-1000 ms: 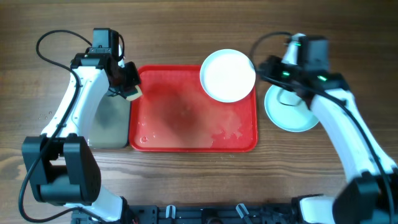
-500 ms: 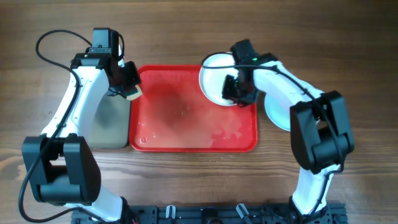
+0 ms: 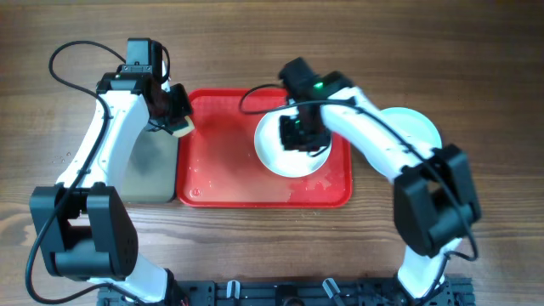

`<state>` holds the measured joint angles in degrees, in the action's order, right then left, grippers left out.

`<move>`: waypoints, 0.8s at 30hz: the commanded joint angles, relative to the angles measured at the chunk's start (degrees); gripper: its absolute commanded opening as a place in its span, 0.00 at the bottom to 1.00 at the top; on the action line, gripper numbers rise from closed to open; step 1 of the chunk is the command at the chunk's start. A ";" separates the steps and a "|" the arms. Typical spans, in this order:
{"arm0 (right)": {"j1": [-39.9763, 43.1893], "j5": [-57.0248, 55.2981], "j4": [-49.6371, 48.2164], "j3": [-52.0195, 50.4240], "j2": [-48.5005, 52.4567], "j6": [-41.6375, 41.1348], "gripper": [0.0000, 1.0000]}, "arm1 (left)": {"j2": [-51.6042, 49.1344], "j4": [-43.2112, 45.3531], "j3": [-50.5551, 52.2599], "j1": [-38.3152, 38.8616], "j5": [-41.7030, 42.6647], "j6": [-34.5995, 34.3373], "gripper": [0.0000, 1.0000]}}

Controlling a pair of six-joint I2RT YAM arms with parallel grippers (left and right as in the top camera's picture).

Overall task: Clean dirty plates on tray and stack at the side
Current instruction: 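Grip the white plate rim with the right gripper and tilt it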

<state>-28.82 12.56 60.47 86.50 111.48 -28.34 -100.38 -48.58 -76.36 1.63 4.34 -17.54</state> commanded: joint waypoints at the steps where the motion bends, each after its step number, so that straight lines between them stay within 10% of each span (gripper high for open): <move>1: 6.97 -7.52 2.60 -0.37 -1.77 -0.28 0.36 | 0.28 0.13 -0.48 0.31 0.26 -0.94 0.04; 15: 11.23 -0.17 -7.52 -8.59 5.33 4.52 0.32 | 0.28 0.37 -0.48 0.31 0.28 -0.96 0.04; 19: 11.13 5.60 -9.70 -7.89 5.38 8.81 0.04 | 0.28 0.66 -0.46 0.33 0.28 -0.96 0.04; 24: 4.68 9.14 -23.32 -7.48 5.42 4.22 0.04 | 0.28 0.55 -0.46 0.52 1.09 -0.90 0.04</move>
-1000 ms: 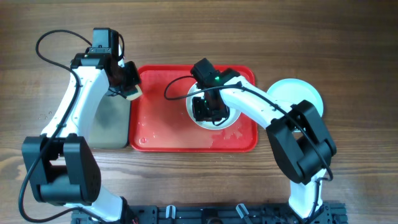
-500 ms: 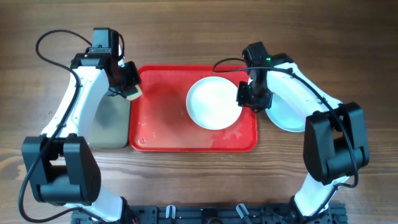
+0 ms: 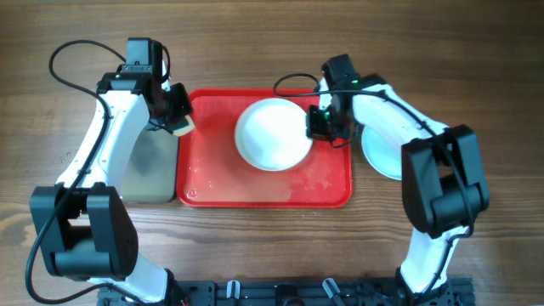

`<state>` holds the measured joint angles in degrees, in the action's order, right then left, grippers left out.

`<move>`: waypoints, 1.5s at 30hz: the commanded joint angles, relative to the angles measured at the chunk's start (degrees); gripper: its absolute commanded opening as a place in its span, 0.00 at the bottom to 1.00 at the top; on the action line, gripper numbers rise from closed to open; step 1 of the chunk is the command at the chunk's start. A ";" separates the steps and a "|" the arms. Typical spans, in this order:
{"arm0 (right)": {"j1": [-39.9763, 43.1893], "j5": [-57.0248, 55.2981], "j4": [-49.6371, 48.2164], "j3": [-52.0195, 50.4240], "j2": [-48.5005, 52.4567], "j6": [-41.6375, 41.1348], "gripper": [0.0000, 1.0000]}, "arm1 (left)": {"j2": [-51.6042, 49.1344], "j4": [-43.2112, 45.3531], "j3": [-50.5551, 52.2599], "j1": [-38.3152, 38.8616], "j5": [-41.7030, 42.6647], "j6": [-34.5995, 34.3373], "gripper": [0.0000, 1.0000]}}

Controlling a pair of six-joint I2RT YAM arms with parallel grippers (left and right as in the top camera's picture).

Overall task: Clean dirty plates on tray and stack at the side
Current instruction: 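Grip the white plate rim with the right gripper and tilt it, then scrub the white plate with the sponge in the left gripper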

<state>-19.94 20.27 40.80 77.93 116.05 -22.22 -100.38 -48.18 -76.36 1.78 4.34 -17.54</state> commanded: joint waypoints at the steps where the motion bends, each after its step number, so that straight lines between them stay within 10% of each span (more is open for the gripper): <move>1: -5.62 -0.31 -4.70 1.09 0.87 -1.99 0.04 | 0.28 0.15 -0.48 0.55 2.05 -0.83 0.04; 6: -8.13 2.91 -6.32 1.09 3.91 -2.43 0.04 | 0.24 0.24 -0.46 5.49 5.68 10.75 0.04; 27: -7.74 5.53 -8.00 1.09 4.94 -2.36 0.04 | -15.47 -8.11 -0.37 28.06 10.21 21.59 0.04; 32: -7.74 4.66 -8.04 1.09 4.94 -3.61 0.04 | -15.56 -1.25 -0.37 25.73 -28.22 -4.98 0.04; 36: -7.74 -0.63 -9.31 1.09 5.62 -9.60 0.04 | -16.50 4.37 -0.37 25.57 -34.03 -19.28 0.04; 40: -7.50 -0.55 -9.86 1.09 6.69 -11.04 0.04 | -17.73 3.41 -0.35 25.75 -23.82 -15.69 0.04; 45: -5.22 4.90 -10.36 1.07 7.23 -10.80 0.04 | -17.73 0.72 -0.37 25.68 9.88 8.76 0.04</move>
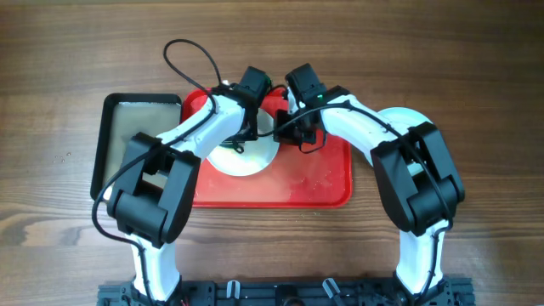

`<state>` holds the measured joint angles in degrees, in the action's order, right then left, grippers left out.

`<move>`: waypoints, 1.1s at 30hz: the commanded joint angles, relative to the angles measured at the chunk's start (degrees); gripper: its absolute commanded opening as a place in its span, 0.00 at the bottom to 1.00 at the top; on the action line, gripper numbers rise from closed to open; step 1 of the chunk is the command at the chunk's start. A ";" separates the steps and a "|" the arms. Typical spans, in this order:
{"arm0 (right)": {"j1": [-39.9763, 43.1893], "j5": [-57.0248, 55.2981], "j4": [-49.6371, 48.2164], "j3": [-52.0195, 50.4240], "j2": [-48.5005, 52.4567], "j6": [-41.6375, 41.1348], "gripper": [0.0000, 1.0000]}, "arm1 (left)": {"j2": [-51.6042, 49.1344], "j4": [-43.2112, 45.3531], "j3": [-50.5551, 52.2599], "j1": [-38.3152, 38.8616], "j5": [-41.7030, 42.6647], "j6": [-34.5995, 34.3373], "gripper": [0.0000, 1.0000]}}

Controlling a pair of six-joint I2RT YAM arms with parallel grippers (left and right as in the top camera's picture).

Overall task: Clean dirty plates on tray and stack at the side
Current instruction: 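Scrub the white plate with the sponge in the left gripper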

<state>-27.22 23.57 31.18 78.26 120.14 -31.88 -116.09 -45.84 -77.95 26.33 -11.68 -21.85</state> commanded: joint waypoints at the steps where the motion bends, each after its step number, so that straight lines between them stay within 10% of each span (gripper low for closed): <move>1: 2.45 2.49 -0.87 0.55 3.32 -1.11 0.04 | -2.01 -2.60 1.22 1.14 29.92 16.06 0.04; 5: 2.82 4.00 -2.25 -0.35 3.32 -0.83 0.04 | -2.01 -1.31 1.25 1.14 32.76 20.70 0.04; 10: 2.82 4.81 -2.16 -0.35 3.32 0.26 0.04 | -2.01 12.04 1.22 1.14 -7.76 -4.39 0.04; 14: 2.82 4.81 -2.05 -0.35 3.32 0.37 0.04 | -2.01 11.72 1.22 1.14 -19.78 -8.68 0.04; 17: 2.82 4.81 -2.14 -0.35 3.32 0.37 0.04 | -2.01 4.17 1.22 1.14 -13.53 -5.14 0.04; 23: 2.82 4.87 -2.08 -0.35 3.32 0.42 0.04 | -2.01 -7.50 1.22 1.14 33.99 26.40 0.04; 28: 2.82 5.51 -2.03 -0.35 3.32 0.44 0.04 | -2.01 4.57 1.22 1.14 32.33 27.08 0.04; 33: 2.82 6.14 -1.97 -0.35 3.32 1.51 0.04 | -2.12 18.38 1.22 1.14 9.03 16.92 0.04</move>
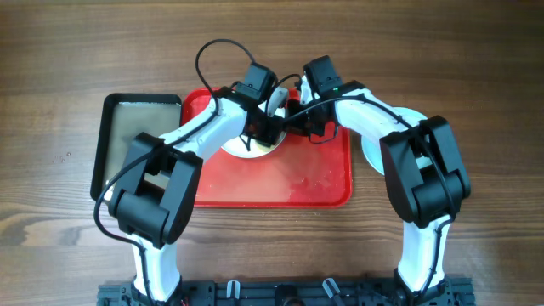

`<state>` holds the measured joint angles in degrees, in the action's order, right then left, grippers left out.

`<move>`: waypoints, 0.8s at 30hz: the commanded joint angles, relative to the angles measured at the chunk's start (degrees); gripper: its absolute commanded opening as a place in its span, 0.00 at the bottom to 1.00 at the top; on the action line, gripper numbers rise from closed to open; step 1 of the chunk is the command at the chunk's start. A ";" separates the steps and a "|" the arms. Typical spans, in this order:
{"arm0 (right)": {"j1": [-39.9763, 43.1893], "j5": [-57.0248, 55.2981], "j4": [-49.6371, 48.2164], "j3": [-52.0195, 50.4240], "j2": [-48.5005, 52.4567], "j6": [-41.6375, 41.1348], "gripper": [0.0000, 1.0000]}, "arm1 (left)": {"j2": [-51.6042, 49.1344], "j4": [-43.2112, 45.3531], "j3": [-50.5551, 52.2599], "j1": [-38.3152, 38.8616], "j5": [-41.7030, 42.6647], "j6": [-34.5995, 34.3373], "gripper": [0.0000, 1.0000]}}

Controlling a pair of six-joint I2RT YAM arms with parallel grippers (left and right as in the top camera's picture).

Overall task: Clean dirty plates on tray and stack at the side
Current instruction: 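Scrub the white plate with the sponge in the left gripper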

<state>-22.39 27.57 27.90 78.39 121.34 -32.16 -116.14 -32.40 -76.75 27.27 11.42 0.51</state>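
A white plate (240,147) sits in the upper left part of the red tray (289,183), mostly covered by my left arm. My left gripper (265,129) is over the plate, fingers down on it. A pale sponge (275,100) shows by the gripper, which looks shut on it. My right gripper (293,121) comes in from the right and is shut on the plate's right rim. The two grippers nearly touch. A clean white plate (380,151) lies on the table right of the tray, partly under my right arm.
A black basin (140,144) with murky water stands left of the tray. Wet patches glisten on the tray's right half. Cables loop above both wrists. The table's near edge holds a black rail (280,293).
Both grippers have shifted slightly up and to the right over the tray. The plate now sits higher in the tray and more of it is hidden under my left arm.
My left gripper held the sponge by the basin while my right gripper was on the plate at the tray's right. Then the plate lay mid-tray, held at its right rim. Later my left gripper was down on the plate, and both grippers stay on it now.
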 commanded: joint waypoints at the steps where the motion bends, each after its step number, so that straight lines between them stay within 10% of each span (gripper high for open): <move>1: -2.01 2.14 1.33 -0.48 2.12 1.79 0.04 | -2.12 5.25 0.02 0.17 -17.49 -6.05 0.04; 6: -2.01 3.26 2.10 -0.48 2.12 1.79 0.04 | -2.40 0.85 0.02 -1.57 -28.00 -17.59 0.04; 13: -2.14 8.13 7.91 -0.48 2.10 5.20 0.04 | -2.38 -10.47 0.02 -6.56 -16.48 -26.32 0.04; 18: -2.40 8.11 7.72 -0.48 2.10 5.55 0.04 | -2.38 -11.67 -1.64 -9.29 14.25 -3.78 0.04; 24: -2.93 8.11 7.52 -0.48 2.10 5.90 0.04 | -2.38 -14.10 -3.19 -8.41 20.44 6.86 0.04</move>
<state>-24.67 34.26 35.64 78.65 121.84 -27.73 -117.25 -46.17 -79.02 18.35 26.13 1.28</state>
